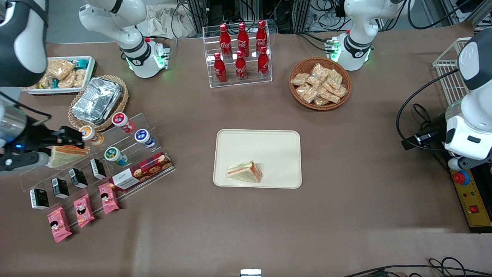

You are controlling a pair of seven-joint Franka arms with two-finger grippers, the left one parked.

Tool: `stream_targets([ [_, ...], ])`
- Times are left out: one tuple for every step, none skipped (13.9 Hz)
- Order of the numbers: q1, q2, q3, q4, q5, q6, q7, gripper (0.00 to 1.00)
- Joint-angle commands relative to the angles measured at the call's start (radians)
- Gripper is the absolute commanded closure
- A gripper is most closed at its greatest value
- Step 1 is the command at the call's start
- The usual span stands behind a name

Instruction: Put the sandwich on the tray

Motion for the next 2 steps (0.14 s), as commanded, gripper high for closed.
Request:
stream_targets([
  [0.002, -0.029, -0.021, -0.014, 0.022, -0.022, -0.007, 0.01],
  [0.002, -0.029, -0.03, -0.016, 0.02, -0.022, -0.004, 0.01],
])
